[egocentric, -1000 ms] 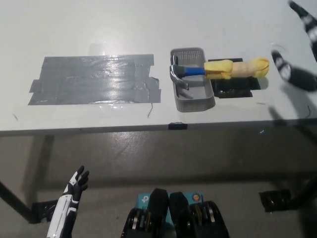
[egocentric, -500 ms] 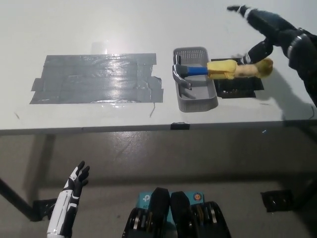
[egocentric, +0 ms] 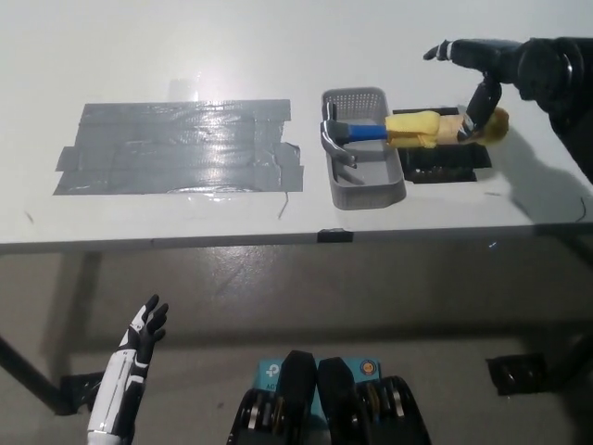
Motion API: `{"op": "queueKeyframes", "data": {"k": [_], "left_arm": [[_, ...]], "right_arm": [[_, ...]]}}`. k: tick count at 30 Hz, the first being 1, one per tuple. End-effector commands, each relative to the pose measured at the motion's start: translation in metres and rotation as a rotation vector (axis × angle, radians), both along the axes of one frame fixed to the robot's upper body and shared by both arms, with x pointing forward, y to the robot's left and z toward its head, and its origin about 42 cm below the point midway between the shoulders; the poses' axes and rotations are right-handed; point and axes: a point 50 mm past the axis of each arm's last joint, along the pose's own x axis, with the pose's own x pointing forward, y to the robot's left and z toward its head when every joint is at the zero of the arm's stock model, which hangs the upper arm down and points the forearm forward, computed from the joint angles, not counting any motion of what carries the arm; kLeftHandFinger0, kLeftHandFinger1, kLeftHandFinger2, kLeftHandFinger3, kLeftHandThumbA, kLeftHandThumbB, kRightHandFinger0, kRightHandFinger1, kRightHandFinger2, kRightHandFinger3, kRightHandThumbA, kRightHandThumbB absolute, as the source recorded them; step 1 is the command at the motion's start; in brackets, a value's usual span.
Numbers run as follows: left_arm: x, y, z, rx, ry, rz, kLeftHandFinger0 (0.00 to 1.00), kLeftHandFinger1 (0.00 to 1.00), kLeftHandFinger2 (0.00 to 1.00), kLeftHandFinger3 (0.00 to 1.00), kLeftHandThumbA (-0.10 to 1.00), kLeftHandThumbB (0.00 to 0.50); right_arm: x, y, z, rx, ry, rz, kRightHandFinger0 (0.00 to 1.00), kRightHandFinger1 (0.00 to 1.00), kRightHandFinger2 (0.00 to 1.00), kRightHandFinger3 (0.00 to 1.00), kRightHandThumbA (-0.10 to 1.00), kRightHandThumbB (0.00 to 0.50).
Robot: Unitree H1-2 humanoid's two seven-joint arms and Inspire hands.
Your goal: The robot picks the hammer placed on top of the gray container with right hand and places it on the grey area of the desk
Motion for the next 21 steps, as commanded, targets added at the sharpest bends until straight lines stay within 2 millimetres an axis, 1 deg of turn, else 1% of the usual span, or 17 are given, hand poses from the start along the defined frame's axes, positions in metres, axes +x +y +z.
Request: {"op": "queueKeyframes", "data": {"k": [1, 3, 5, 6, 7, 8, 11, 13, 14, 16, 17, 20, 21], "left_arm": [[0.003, 0.000, 0.014, 0.008, -0.064, -0.030, 1.00, 1.00, 1.00, 1.00, 1.00, 0.168], [0.003, 0.001, 0.015, 0.014, -0.065, -0.028, 1.00, 1.00, 1.00, 1.00, 1.00, 0.173], [0.004, 0.001, 0.017, 0.016, -0.063, -0.029, 1.00, 1.00, 1.00, 1.00, 1.00, 0.175], [0.004, 0.000, 0.017, 0.013, -0.062, -0.031, 1.00, 1.00, 1.00, 1.00, 1.00, 0.176], [0.005, -0.001, 0.017, 0.011, -0.063, -0.034, 1.00, 1.00, 1.00, 1.00, 1.00, 0.176], [0.006, -0.001, 0.018, 0.014, -0.067, -0.037, 1.00, 1.00, 1.00, 1.00, 1.00, 0.175], [0.007, 0.001, 0.020, 0.018, -0.073, -0.039, 1.00, 1.00, 1.00, 1.00, 1.00, 0.171], [0.008, 0.000, 0.021, 0.021, -0.073, -0.043, 1.00, 1.00, 1.00, 1.00, 1.00, 0.170], [0.008, 0.000, 0.021, 0.020, -0.077, -0.043, 1.00, 1.00, 1.00, 1.00, 1.00, 0.168], [0.008, -0.001, 0.022, 0.016, -0.071, -0.043, 1.00, 1.00, 1.00, 1.00, 1.00, 0.178], [0.008, 0.000, 0.022, 0.019, -0.070, -0.045, 1.00, 1.00, 1.00, 1.00, 1.00, 0.180], [0.007, 0.000, 0.022, 0.015, -0.074, -0.048, 1.00, 1.00, 1.00, 1.00, 1.00, 0.183], [0.007, 0.000, 0.022, 0.014, -0.073, -0.048, 1.00, 1.00, 1.00, 1.00, 1.00, 0.183]], "right_arm": [[0.007, 0.020, 0.042, -0.007, -0.067, -0.019, 1.00, 1.00, 1.00, 1.00, 1.00, 0.490], [0.011, 0.026, 0.041, 0.038, -0.022, -0.031, 1.00, 1.00, 1.00, 1.00, 1.00, 0.463], [0.013, 0.029, 0.043, 0.092, 0.029, -0.027, 1.00, 1.00, 1.00, 1.00, 1.00, 0.403], [0.014, 0.029, 0.043, 0.119, 0.058, -0.024, 1.00, 1.00, 1.00, 1.00, 1.00, 0.381], [0.015, 0.029, 0.043, 0.129, 0.061, -0.028, 1.00, 1.00, 1.00, 1.00, 1.00, 0.403], [0.017, 0.029, 0.043, 0.127, 0.052, -0.043, 1.00, 1.00, 1.00, 1.00, 1.00, 0.413], [0.019, 0.029, 0.042, 0.131, 0.054, -0.058, 1.00, 1.00, 1.00, 1.00, 1.00, 0.385], [0.020, 0.029, 0.041, 0.130, 0.057, -0.072, 1.00, 1.00, 1.00, 1.00, 1.00, 0.377], [0.021, 0.029, 0.040, 0.141, 0.072, -0.072, 1.00, 1.00, 1.00, 1.00, 1.00, 0.346], [0.022, 0.029, 0.036, 0.146, 0.087, -0.050, 1.00, 1.00, 1.00, 1.00, 1.00, 0.328], [0.022, 0.031, 0.035, 0.141, 0.093, -0.062, 1.00, 1.00, 1.00, 1.00, 1.00, 0.332], [0.023, 0.034, 0.030, 0.106, 0.097, -0.087, 1.00, 1.00, 1.00, 1.00, 1.00, 0.365], [0.023, 0.035, 0.029, 0.115, 0.103, -0.096, 1.00, 1.00, 1.00, 1.00, 1.00, 0.358]]}}
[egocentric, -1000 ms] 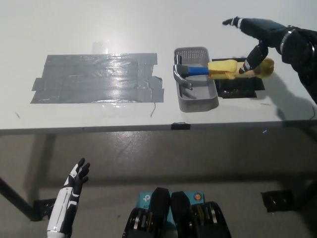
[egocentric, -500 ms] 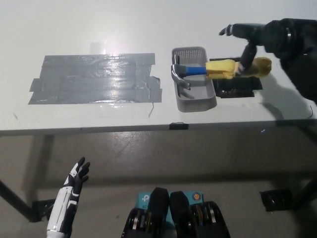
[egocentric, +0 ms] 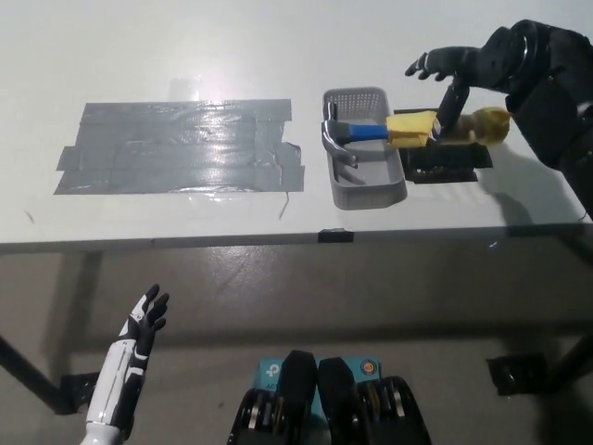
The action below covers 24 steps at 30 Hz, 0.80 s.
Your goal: The robot picks the hammer placed on top of the gray container with right hand and places it on the grey area of the desk
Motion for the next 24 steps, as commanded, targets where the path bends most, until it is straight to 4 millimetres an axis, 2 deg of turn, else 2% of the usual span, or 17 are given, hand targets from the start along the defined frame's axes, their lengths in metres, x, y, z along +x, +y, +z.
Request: {"op": "queueKeyframes", "data": {"k": [1, 4, 8, 11, 17, 19, 20, 22, 24], "left_arm": [[0.001, 0.000, 0.011, 0.001, -0.035, -0.028, 1.00, 1.00, 1.00, 1.00, 1.00, 0.184], [0.001, 0.000, 0.011, 0.013, -0.041, -0.030, 1.00, 1.00, 1.00, 1.00, 1.00, 0.176], [0.003, 0.000, 0.013, 0.006, -0.042, -0.036, 1.00, 1.00, 1.00, 1.00, 1.00, 0.184], [0.003, 0.000, 0.013, 0.008, -0.040, -0.035, 1.00, 1.00, 1.00, 1.00, 1.00, 0.179], [0.004, -0.002, 0.015, 0.005, -0.044, -0.040, 1.00, 1.00, 1.00, 1.00, 1.00, 0.170], [0.005, -0.002, 0.016, 0.006, -0.048, -0.045, 1.00, 1.00, 1.00, 1.00, 1.00, 0.167], [0.006, -0.002, 0.016, 0.003, -0.048, -0.045, 1.00, 1.00, 1.00, 1.00, 1.00, 0.168], [0.007, -0.002, 0.016, -0.001, -0.048, -0.048, 1.00, 1.00, 1.00, 1.00, 1.00, 0.168], [0.007, -0.002, 0.017, -0.006, -0.049, -0.051, 1.00, 1.00, 1.00, 1.00, 1.00, 0.159]], "right_arm": [[0.005, 0.016, 0.040, 0.022, -0.064, -0.007, 1.00, 1.00, 1.00, 1.00, 1.00, 0.356], [0.005, 0.015, 0.037, 0.005, -0.055, -0.009, 1.00, 1.00, 1.00, 1.00, 1.00, 0.344], [0.006, 0.013, 0.033, 0.012, -0.037, -0.015, 1.00, 1.00, 1.00, 1.00, 1.00, 0.374], [0.006, 0.014, 0.031, -0.022, -0.026, 0.023, 1.00, 1.00, 1.00, 1.00, 1.00, 0.338], [0.005, 0.016, 0.026, 0.017, -0.015, 0.017, 1.00, 1.00, 1.00, 1.00, 1.00, 0.314], [0.005, 0.015, 0.024, 0.026, -0.014, 0.004, 1.00, 1.00, 1.00, 1.00, 1.00, 0.328], [0.005, 0.017, 0.022, 0.016, -0.030, -0.025, 1.00, 1.00, 1.00, 1.00, 1.00, 0.367], [0.004, 0.017, 0.019, 0.018, -0.037, -0.039, 1.00, 1.00, 1.00, 1.00, 1.00, 0.350], [0.004, 0.017, 0.015, -0.002, -0.049, -0.039, 1.00, 1.00, 1.00, 1.00, 1.00, 0.354]]}}
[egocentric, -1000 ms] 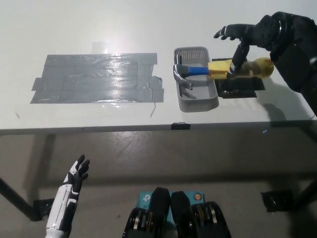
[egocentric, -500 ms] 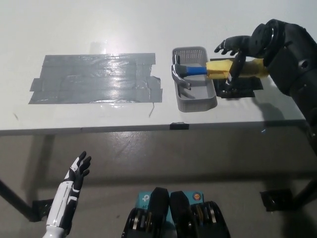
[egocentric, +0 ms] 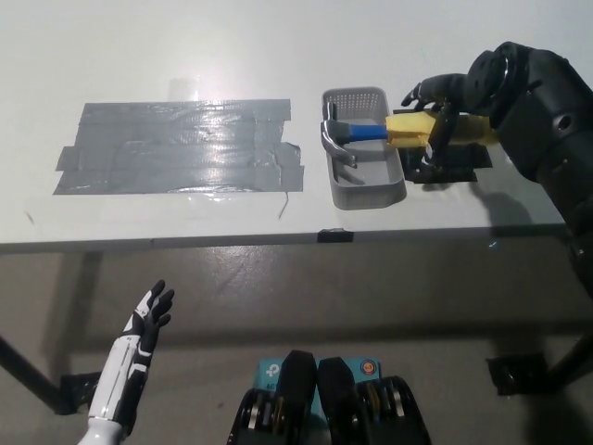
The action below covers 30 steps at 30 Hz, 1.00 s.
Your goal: The robot picks the hammer placed on top of the gray container with right hand and places it on the grey area of the desk
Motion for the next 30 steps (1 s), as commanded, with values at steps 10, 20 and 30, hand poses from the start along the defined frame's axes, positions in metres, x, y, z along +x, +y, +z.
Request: {"op": "queueKeyframes", "data": {"k": [10, 20, 30], "left_arm": [[0.005, -0.002, 0.015, -0.007, -0.047, -0.028, 1.00, 1.00, 1.00, 1.00, 1.00, 0.167], [0.006, -0.001, 0.016, -0.009, -0.047, -0.032, 1.00, 1.00, 1.00, 1.00, 1.00, 0.167], [0.010, -0.001, 0.021, 0.009, -0.061, -0.042, 1.00, 1.00, 1.00, 1.00, 1.00, 0.168]], "right_arm": [[0.006, 0.008, 0.036, -0.005, -0.100, -0.030, 1.00, 1.00, 1.00, 1.00, 1.00, 0.367], [0.005, 0.008, 0.026, -0.024, -0.081, -0.027, 1.00, 1.00, 1.00, 1.00, 1.00, 0.350], [0.007, 0.010, 0.016, -0.003, -0.264, -0.006, 1.00, 1.00, 1.00, 1.00, 0.94, 0.435]]}}
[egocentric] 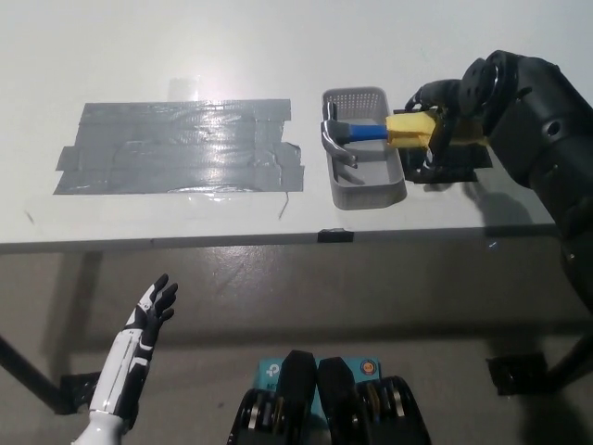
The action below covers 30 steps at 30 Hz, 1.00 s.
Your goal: The robot picks the hammer placed on top of the gray container with right hand and places it on the grey area of the desk
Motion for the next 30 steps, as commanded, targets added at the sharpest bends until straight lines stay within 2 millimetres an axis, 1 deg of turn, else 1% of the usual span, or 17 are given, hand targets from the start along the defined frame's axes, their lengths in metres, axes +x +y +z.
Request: {"op": "queueKeyframes", "data": {"k": [1, 2, 3, 4, 5, 6, 8, 9, 10, 14, 20, 22, 24, 26, 27, 28, 30], "left_arm": [[0.006, 0.000, 0.016, 0.016, -0.060, -0.028, 1.00, 1.00, 1.00, 1.00, 1.00, 0.169], [0.007, 0.000, 0.017, 0.014, -0.062, -0.029, 1.00, 1.00, 1.00, 1.00, 1.00, 0.169], [0.007, -0.001, 0.017, 0.011, -0.062, -0.031, 1.00, 1.00, 1.00, 1.00, 1.00, 0.167], [0.007, -0.001, 0.017, 0.016, -0.059, -0.030, 1.00, 1.00, 1.00, 1.00, 1.00, 0.174], [0.008, -0.001, 0.017, 0.013, -0.059, -0.031, 1.00, 1.00, 1.00, 1.00, 1.00, 0.175], [0.008, -0.001, 0.018, 0.012, -0.059, -0.034, 1.00, 1.00, 1.00, 1.00, 1.00, 0.169], [0.009, -0.001, 0.018, 0.012, -0.058, -0.035, 1.00, 1.00, 1.00, 1.00, 1.00, 0.165], [0.009, -0.001, 0.018, 0.012, -0.057, -0.035, 1.00, 1.00, 1.00, 1.00, 1.00, 0.164], [0.010, -0.001, 0.019, 0.014, -0.059, -0.036, 1.00, 1.00, 1.00, 1.00, 1.00, 0.163], [0.012, -0.003, 0.020, 0.016, -0.065, -0.043, 1.00, 1.00, 1.00, 1.00, 1.00, 0.161], [0.015, -0.004, 0.022, 0.015, -0.066, -0.045, 1.00, 1.00, 1.00, 1.00, 1.00, 0.169], [0.016, -0.004, 0.022, 0.012, -0.065, -0.046, 1.00, 1.00, 1.00, 1.00, 1.00, 0.177], [0.017, -0.004, 0.022, 0.013, -0.066, -0.049, 1.00, 1.00, 1.00, 1.00, 1.00, 0.176], [0.018, -0.004, 0.022, 0.011, -0.067, -0.050, 1.00, 1.00, 1.00, 1.00, 1.00, 0.176], [0.018, -0.004, 0.022, 0.016, -0.069, -0.050, 1.00, 1.00, 1.00, 1.00, 1.00, 0.171], [0.018, -0.004, 0.022, 0.019, -0.068, -0.051, 1.00, 1.00, 1.00, 1.00, 1.00, 0.172], [0.019, -0.003, 0.022, 0.016, -0.065, -0.051, 1.00, 1.00, 1.00, 1.00, 1.00, 0.172]], "right_arm": [[0.007, 0.008, 0.027, 0.049, -0.268, 0.020, 1.00, 1.00, 1.00, 1.00, 0.86, 0.437], [0.007, 0.008, 0.027, 0.076, -0.325, 0.021, 1.00, 1.00, 1.00, 0.90, 0.69, 0.412], [0.007, 0.008, 0.027, 0.063, -0.394, 0.024, 0.51, 0.60, 0.63, 0.57, 0.24, 0.320], [0.007, 0.008, 0.026, 0.026, -0.457, 0.055, 0.26, 0.38, 0.47, 0.47, -0.03, 0.277], [0.007, 0.006, 0.025, 0.032, -0.491, 0.058, 0.01, 0.25, 0.43, 0.37, -0.10, 0.247], [0.006, 0.005, 0.024, 0.048, -0.523, 0.057, 0.00, 0.27, 0.53, 0.42, -0.10, 0.246], [0.006, 0.002, 0.021, 0.072, -0.560, 0.044, 0.06, 0.54, 0.85, 0.68, -0.10, 0.238], [0.006, 0.001, 0.020, 0.075, -0.564, 0.041, 0.11, 0.63, 0.95, 0.81, -0.10, 0.226], [0.005, -0.001, 0.018, 0.075, -0.568, 0.039, 0.12, 0.65, 0.97, 0.87, -0.10, 0.219], [0.005, -0.009, 0.014, 0.075, -0.583, 0.032, 0.11, 0.65, 0.95, 0.91, -0.10, 0.222], [0.005, -0.021, 0.012, 0.084, -0.601, 0.009, 0.12, 0.63, 0.95, 0.88, -0.10, 0.188], [0.005, -0.023, 0.013, 0.106, -0.627, 0.007, 0.13, 0.64, 0.96, 0.86, -0.10, 0.201], [0.006, -0.024, 0.016, 0.144, -0.659, -0.010, 0.14, 0.62, 0.94, 0.73, -0.10, 0.221], [0.006, -0.024, 0.023, 0.192, -0.676, -0.033, 0.13, 0.58, 0.87, 0.48, -0.10, 0.216], [0.006, -0.025, 0.024, 0.202, -0.687, -0.038, 0.10, 0.57, 0.89, 0.57, -0.10, 0.173], [0.006, -0.024, 0.028, 0.219, -0.719, -0.033, 0.07, 0.55, 0.90, 0.72, -0.10, 0.163], [0.007, -0.024, 0.033, 0.257, -0.727, -0.045, 0.08, 0.58, 0.93, 0.86, -0.10, 0.145]]}}
